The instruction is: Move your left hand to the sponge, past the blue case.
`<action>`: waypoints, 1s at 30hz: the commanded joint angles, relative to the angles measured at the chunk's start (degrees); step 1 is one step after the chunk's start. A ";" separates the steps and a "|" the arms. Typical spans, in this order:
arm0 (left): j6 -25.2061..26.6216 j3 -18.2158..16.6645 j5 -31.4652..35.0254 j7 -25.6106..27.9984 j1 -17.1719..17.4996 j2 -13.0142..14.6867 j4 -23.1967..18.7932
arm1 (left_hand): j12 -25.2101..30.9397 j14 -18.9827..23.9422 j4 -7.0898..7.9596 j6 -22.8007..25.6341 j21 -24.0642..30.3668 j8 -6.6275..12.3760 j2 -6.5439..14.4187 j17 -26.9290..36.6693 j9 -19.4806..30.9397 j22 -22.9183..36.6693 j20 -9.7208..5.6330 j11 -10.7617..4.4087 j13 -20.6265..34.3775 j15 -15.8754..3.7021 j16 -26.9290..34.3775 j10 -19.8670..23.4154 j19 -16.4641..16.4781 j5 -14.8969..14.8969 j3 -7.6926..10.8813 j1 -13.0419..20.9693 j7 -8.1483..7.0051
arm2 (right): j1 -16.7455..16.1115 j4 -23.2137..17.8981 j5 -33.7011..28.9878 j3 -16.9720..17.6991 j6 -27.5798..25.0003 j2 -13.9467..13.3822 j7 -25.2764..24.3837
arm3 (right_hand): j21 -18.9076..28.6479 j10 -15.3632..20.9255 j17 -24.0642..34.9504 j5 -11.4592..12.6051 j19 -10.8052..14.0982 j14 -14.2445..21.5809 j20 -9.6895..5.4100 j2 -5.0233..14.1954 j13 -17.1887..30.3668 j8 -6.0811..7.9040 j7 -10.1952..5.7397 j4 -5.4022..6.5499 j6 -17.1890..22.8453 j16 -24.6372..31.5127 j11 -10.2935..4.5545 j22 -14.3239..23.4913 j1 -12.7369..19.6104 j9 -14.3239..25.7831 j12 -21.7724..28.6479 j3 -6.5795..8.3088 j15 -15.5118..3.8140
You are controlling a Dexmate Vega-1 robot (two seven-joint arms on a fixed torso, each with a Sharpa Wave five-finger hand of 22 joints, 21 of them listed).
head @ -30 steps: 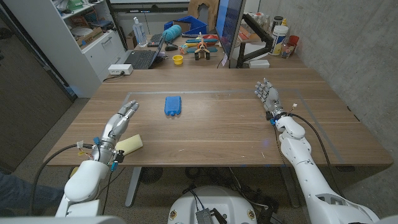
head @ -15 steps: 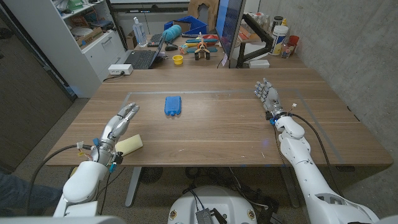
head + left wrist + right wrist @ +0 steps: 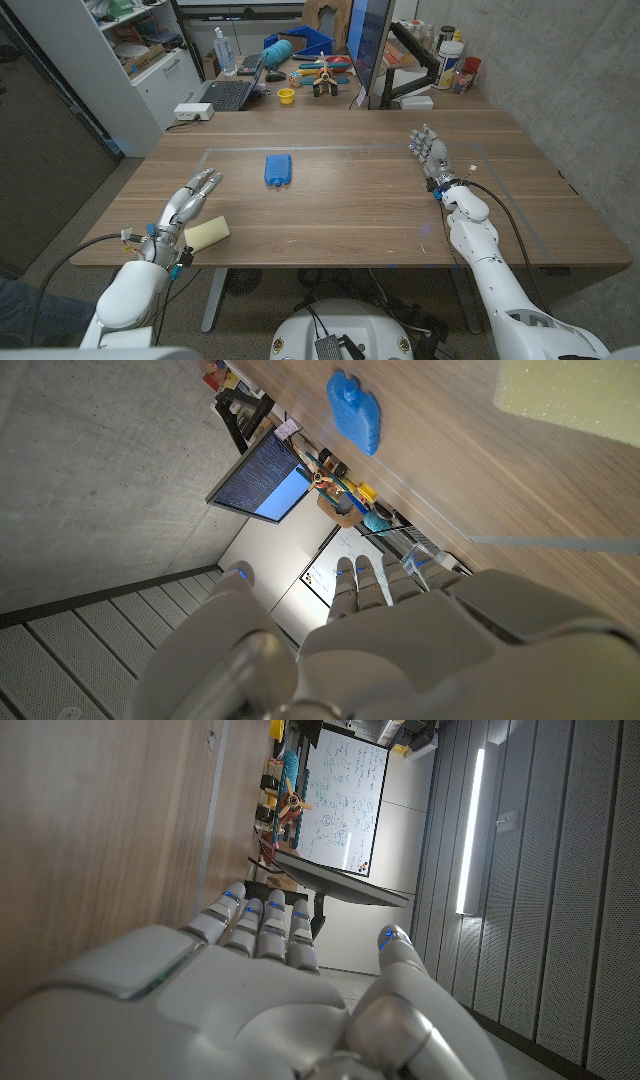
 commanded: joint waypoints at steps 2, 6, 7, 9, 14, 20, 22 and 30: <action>0.34 -0.57 6.24 3.01 1.48 -0.32 -1.51 | -0.08 0.29 -0.25 0.63 0.25 0.14 -0.07 0.34 0.15 0.29 0.56 -0.03 0.23 0.04 0.44 0.52 -0.06 -0.16 0.03 0.78 -0.03 | 0.60 0.91 -0.10 -0.03 0.30 0.17 0.30 | -0.19 0.51 0.08 0.36 0.02 0.52 0.31 0.41 0.34 -0.14 0.15 0.18 0.55 -0.01 -0.07 0.27 0.07 0.22 -0.07 -0.21 0.10; 0.23 -0.58 8.31 4.12 1.76 -0.32 -1.67 | -0.07 0.34 -0.29 0.77 0.26 0.17 -0.01 0.34 0.15 0.29 0.61 -0.10 0.23 0.00 0.44 0.57 -0.04 -0.20 0.06 0.89 -0.07 | 0.74 1.10 -0.20 -0.01 0.35 0.20 0.33 | -0.22 0.45 0.07 0.37 0.03 0.54 0.31 0.43 0.34 -0.15 0.10 0.17 0.53 -0.01 -0.10 0.28 0.07 0.22 -0.10 -0.22 0.10; 0.18 -0.57 8.74 4.33 1.82 -0.28 -1.64 | -0.07 0.40 -0.30 0.82 0.26 0.19 0.01 0.34 0.15 0.29 0.66 -0.11 0.23 0.02 0.46 0.59 -0.02 -0.21 0.07 0.92 -0.07 | 0.78 1.15 -0.17 0.01 0.34 0.23 0.36 | -0.22 0.50 0.07 0.36 0.03 0.53 0.30 0.43 0.34 -0.15 0.08 0.17 0.55 -0.02 -0.05 0.28 0.06 0.22 -0.09 -0.23 0.09; 0.21 -0.49 9.96 4.86 1.93 -0.18 -1.65 | -0.04 0.44 -0.33 0.93 0.27 0.22 0.05 0.34 0.15 0.29 0.71 0.07 0.23 0.04 0.47 0.67 0.00 -0.24 0.09 0.99 -0.15 | 0.83 1.27 -0.24 0.01 0.39 0.22 0.42 | -0.23 0.51 0.07 0.37 0.03 0.55 0.32 0.43 0.34 -0.15 0.10 0.16 0.55 -0.01 -0.01 0.28 0.05 0.22 -0.09 -0.24 0.12; 0.40 -0.04 12.84 6.32 2.14 -0.07 -1.61 | -0.04 0.54 -0.39 1.23 0.34 0.29 0.13 0.35 0.15 0.30 0.83 -0.08 0.23 -0.03 0.49 0.75 0.17 -0.30 0.13 1.15 -0.23 | 0.93 1.62 -0.26 0.13 0.33 0.26 0.48 | -0.26 0.44 0.07 0.37 0.01 0.54 0.36 0.45 0.34 -0.15 0.08 0.15 0.55 -0.02 -0.08 0.28 0.05 0.22 -0.12 -0.25 0.10; 0.60 0.59 16.37 8.26 2.39 0.20 -1.81 | 0.03 0.73 -0.50 1.53 0.38 0.35 0.25 0.35 0.16 0.31 1.28 -0.30 0.24 -0.02 0.52 1.01 0.29 -0.39 0.17 1.40 -0.16 | 0.96 1.82 -0.26 0.38 0.37 0.27 0.59 | -0.29 0.49 0.07 0.38 0.03 0.55 0.36 0.45 0.34 -0.16 0.06 0.12 0.54 -0.03 -0.05 0.28 0.04 0.22 -0.11 -0.28 0.14; 0.63 0.82 17.39 8.85 2.43 0.36 -1.75 | 0.08 0.75 -0.52 1.60 0.41 0.36 0.27 0.35 0.16 0.31 1.33 -0.28 0.24 -0.01 0.52 1.16 0.37 -0.41 0.18 1.44 -0.15 | 0.98 1.86 -0.29 0.42 0.43 0.25 0.64 | -0.31 0.53 0.07 0.38 0.02 0.56 0.35 0.46 0.34 -0.15 0.10 0.12 0.57 -0.03 -0.02 0.28 0.03 0.22 -0.10 -0.29 0.14; 1.08 1.92 21.74 11.57 2.98 0.81 -1.86 | 0.15 1.16 -0.64 2.10 0.48 0.47 0.40 0.36 0.16 0.32 1.48 -0.56 0.25 -0.19 0.63 1.49 0.60 -0.52 0.24 1.73 -0.46 | 0.94 1.68 -0.24 0.56 0.42 0.24 0.77 | -0.34 0.53 0.08 0.39 0.03 0.57 0.35 0.48 0.34 -0.16 0.05 0.12 0.57 -0.03 -0.08 0.28 -0.02 0.22 -0.11 -0.33 0.16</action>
